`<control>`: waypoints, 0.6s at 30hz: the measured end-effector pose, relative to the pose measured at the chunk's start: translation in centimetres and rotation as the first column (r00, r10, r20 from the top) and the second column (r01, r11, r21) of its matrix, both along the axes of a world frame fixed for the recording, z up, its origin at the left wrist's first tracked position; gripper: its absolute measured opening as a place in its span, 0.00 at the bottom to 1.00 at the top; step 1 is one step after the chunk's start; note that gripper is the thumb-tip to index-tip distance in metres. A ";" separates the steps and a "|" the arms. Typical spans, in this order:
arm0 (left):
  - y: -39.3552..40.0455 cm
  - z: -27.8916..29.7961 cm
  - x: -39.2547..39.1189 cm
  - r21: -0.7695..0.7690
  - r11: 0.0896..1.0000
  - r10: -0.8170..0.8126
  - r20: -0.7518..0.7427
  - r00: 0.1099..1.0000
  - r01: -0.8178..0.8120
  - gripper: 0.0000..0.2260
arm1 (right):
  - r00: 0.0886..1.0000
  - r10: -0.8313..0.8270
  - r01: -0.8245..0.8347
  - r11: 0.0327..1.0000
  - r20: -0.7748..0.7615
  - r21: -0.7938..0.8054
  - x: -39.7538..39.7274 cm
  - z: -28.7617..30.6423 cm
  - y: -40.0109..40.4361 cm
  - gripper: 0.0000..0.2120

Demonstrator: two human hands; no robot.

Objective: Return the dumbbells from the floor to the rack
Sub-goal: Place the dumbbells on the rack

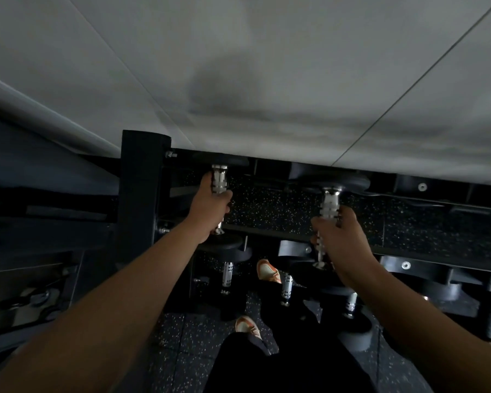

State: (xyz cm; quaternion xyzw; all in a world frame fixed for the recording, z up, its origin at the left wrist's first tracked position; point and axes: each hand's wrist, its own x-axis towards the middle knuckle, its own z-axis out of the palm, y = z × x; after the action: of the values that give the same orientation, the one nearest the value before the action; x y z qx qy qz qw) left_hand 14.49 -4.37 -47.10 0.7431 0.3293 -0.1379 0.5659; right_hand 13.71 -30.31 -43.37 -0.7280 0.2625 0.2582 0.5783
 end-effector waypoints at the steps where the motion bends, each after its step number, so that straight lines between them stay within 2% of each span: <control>1: 0.2 -0.1 0.0 0.004 1.000 -0.018 -0.007 1.000 0.018 0.19 | 1.000 -0.001 0.001 1.000 -0.001 -0.002 0.2 -0.2 0.1 0.09; 6: 0.8 -0.6 -0.4 0.055 0.993 -0.104 -0.045 0.994 0.107 0.23 | 1.000 -0.027 0.027 0.999 -0.006 -0.031 1.0 -1.8 0.3 0.15; 10: 0.5 -1.1 -1.3 0.072 0.993 -0.089 -0.041 0.995 0.092 0.25 | 0.999 -0.033 0.033 0.997 -0.002 -0.065 1.4 -3.1 0.3 0.21; 18: -0.1 -0.7 -2.0 0.142 0.984 -0.104 -0.018 0.994 0.105 0.27 | 0.998 0.047 -0.043 0.992 0.034 -0.122 1.0 -4.5 1.4 0.18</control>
State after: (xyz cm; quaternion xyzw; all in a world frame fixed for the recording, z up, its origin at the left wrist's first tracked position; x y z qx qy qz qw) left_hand 12.50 -4.48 -47.77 0.7973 0.3017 -0.1473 0.5016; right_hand 14.72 -28.89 -47.84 -0.7722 0.2506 0.2414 0.5316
